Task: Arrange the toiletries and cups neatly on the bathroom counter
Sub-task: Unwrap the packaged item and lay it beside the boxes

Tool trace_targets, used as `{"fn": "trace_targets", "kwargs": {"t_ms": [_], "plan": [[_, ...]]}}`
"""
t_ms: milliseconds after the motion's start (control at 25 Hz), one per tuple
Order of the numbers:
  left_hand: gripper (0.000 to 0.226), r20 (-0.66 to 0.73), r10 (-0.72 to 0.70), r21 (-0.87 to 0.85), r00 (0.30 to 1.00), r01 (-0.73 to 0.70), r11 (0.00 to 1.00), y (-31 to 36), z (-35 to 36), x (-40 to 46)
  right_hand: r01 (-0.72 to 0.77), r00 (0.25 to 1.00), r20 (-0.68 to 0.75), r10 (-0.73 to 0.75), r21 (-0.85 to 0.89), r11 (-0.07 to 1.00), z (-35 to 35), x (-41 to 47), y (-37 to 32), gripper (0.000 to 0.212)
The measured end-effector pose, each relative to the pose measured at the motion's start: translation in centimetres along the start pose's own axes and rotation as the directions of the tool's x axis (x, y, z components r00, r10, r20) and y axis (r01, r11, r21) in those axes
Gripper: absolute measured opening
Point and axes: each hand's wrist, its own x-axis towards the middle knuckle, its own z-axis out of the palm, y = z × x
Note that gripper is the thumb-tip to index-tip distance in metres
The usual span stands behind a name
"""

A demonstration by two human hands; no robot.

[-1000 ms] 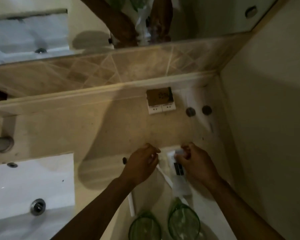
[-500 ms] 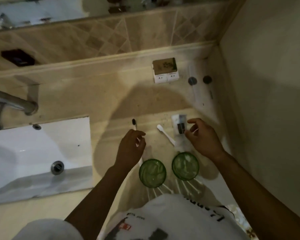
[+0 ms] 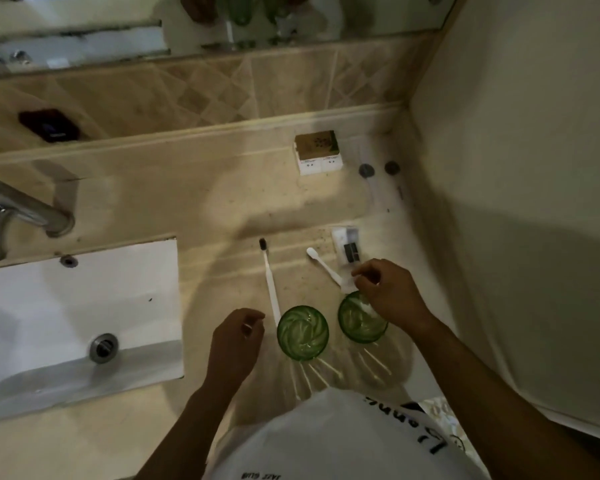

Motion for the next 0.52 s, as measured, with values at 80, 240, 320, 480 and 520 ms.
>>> {"fn": "trace_targets", "kwargs": {"t_ms": [80, 240, 320, 480, 520], "plan": [[0.017, 0.011, 0.011, 0.003, 1.000, -0.012, 1.000, 0.2, -0.1, 0.4, -0.047, 0.999, -0.018, 0.047, 0.034, 0.998, -0.9, 0.4, 0.4, 0.011], [0.020, 0.047, 0.072, 0.007, 0.996, -0.072, 0.997, 2.4, 0.3, 3.2, -0.080, 0.996, -0.042, 0.084, 0.095, 0.992, -2.1, 1.4, 1.7, 0.010], [0.018, 0.076, 0.089, 0.015, 0.993, -0.091, 0.996, 4.3, 0.9, 4.9, -0.097, 0.994, -0.041, 0.102, 0.121, 0.988, -2.4, 1.8, 2.6, 0.010], [0.011, 0.181, 0.244, 0.122, 0.953, -0.268, 0.956, 8.4, 2.5, 8.1, -0.198, 0.980, 0.030, 0.197, 0.029, 0.980, -1.9, 3.1, 4.4, 0.013], [0.012, 0.227, 0.313, 0.157, 0.922, -0.351, 0.923, 9.5, 3.1, 9.1, -0.226, 0.972, 0.066, 0.227, -0.026, 0.974, -1.5, 3.5, 4.5, 0.019]]}}
